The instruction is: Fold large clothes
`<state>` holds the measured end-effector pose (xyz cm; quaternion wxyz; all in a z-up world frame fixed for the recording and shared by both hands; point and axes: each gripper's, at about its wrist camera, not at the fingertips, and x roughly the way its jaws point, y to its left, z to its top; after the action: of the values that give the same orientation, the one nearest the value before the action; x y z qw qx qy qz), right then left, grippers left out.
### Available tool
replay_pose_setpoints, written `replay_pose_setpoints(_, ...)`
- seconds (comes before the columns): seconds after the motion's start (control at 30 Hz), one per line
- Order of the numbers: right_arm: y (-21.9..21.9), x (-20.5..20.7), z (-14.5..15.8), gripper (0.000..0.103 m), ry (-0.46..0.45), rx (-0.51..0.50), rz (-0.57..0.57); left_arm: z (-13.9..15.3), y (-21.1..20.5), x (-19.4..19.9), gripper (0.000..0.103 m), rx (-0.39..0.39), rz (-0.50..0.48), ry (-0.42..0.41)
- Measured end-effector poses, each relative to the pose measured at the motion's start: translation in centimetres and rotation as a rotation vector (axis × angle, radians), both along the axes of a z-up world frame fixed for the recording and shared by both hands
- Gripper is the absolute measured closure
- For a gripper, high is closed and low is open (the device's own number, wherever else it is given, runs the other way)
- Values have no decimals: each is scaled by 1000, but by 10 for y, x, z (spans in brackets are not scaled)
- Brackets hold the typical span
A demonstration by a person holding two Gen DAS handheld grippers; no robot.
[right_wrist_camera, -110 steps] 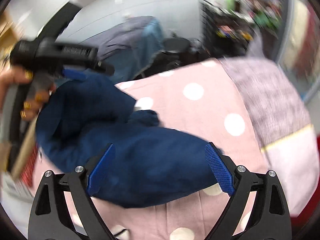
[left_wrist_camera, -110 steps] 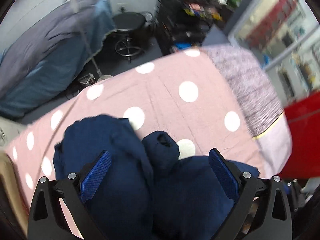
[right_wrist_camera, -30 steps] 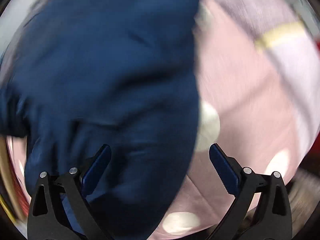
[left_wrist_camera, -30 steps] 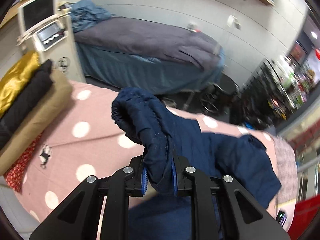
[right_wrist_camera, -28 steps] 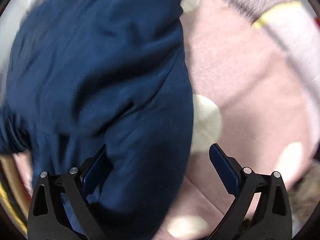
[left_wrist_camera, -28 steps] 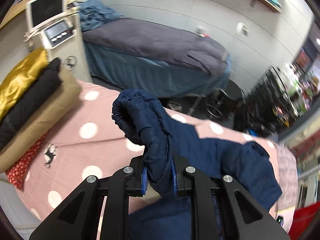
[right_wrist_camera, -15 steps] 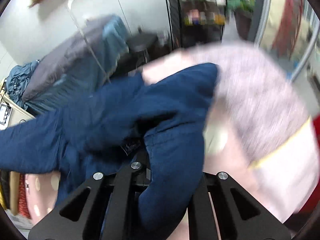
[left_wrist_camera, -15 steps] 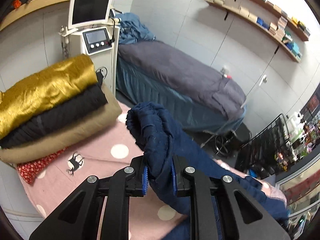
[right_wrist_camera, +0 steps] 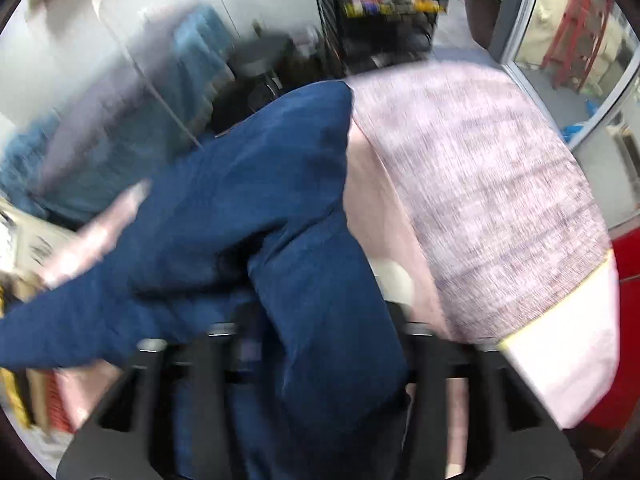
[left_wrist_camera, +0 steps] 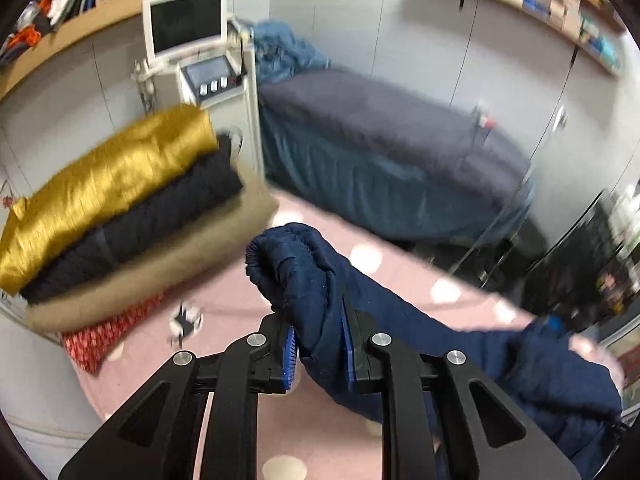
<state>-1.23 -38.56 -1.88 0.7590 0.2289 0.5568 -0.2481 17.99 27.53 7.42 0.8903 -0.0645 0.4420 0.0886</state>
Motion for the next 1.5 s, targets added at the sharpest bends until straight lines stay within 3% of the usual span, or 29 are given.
replay_pose_setpoints(0.07,-5,-16,-10,32,-10,0,-19,-32,1,3,83,-21,22,81)
replay_pose_setpoints(0.17,-17,-37,-16,30,5,16,-79,-64,7,-2,65,-97,52,154)
replay_pose_setpoints(0.23,-29,-57,-11,27,-49,62,-130,-66,10,-7,42,-121,64,144)
replay_pose_setpoints(0.33,-40,-84,5,21,-114,81,-207,-56,11,-15,21,-132,64,91)
replay_pose_setpoints(0.5,-27,-98,5,21,-171,155,-251,-49,-16,-29,12,-177,-19,66)
replay_pose_setpoints(0.6,-1,-105,-3,21,-147,173,-221,-69,-55,-43,11,-187,-141,121)
replay_pose_setpoints(0.8,48,-110,-23,20,-122,197,-149,-141,-153,-97,11,-107,-426,310)
replay_pose_setpoints(0.93,74,-111,-23,20,-82,134,-71,-163,-200,-132,11,-56,-560,369)
replay_pose_setpoints(1.0,85,-113,-23,20,-58,92,-32,-164,-215,-144,11,-28,-604,364)
replay_pose_setpoints(1.23,109,-126,-40,20,6,105,26,-171,-244,-169,11,83,-715,376)
replay_pose_setpoints(1.5,130,-153,-63,20,68,193,37,-184,-248,-190,11,90,-736,414)
